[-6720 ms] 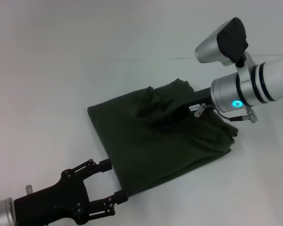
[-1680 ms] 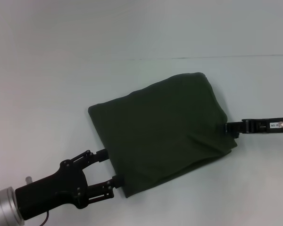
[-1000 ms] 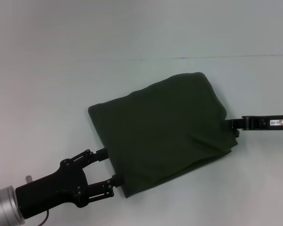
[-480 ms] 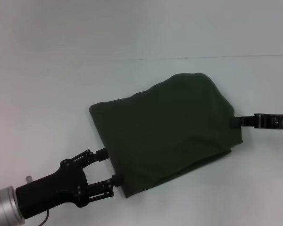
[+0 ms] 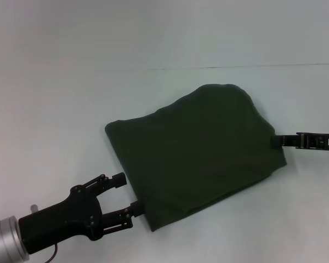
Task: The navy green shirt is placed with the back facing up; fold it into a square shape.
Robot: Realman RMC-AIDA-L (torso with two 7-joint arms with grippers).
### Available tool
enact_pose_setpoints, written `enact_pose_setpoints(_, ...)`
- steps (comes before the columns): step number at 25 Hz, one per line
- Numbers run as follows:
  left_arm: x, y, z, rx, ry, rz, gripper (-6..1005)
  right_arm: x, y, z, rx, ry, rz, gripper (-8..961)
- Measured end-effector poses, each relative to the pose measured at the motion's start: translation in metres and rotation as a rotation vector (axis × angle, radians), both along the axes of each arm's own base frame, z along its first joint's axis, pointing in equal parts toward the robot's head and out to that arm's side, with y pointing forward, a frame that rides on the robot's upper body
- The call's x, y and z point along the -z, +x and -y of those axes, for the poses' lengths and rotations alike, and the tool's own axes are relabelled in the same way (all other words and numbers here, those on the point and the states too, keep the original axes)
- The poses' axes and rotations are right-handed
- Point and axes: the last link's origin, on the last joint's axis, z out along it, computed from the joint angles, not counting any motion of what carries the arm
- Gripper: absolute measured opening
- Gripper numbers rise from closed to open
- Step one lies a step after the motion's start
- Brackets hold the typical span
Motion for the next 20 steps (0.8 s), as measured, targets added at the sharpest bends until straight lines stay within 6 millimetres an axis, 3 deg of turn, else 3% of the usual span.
enact_pose_setpoints(5, 0.000, 0.000, 0.000, 0.000, 0.000, 0.000, 907, 0.001, -0.003, -0.006, -0.039, 0.056, 0.019, 156)
enact_pose_setpoints(9, -0.001, 0.000, -0.001, 0.002, 0.001, -0.002, 907, -0.011, -0.010, -0.017, -0.075, 0.153, 0.013, 178)
enact_pose_setpoints(11, -0.001, 0.000, -0.001, 0.004, 0.001, -0.002, 907, -0.015, -0.020, -0.023, -0.099, 0.180, -0.008, 425)
enact_pose_setpoints(13, -0.001, 0.001, -0.002, 0.005, 0.001, -0.002, 907, -0.014, -0.031, -0.029, -0.126, 0.176, -0.022, 447)
enact_pose_setpoints(20, -0.001, 0.000, -0.003, -0.002, 0.007, -0.001, 908, 0.026, -0.056, -0.042, -0.181, 0.071, 0.020, 525)
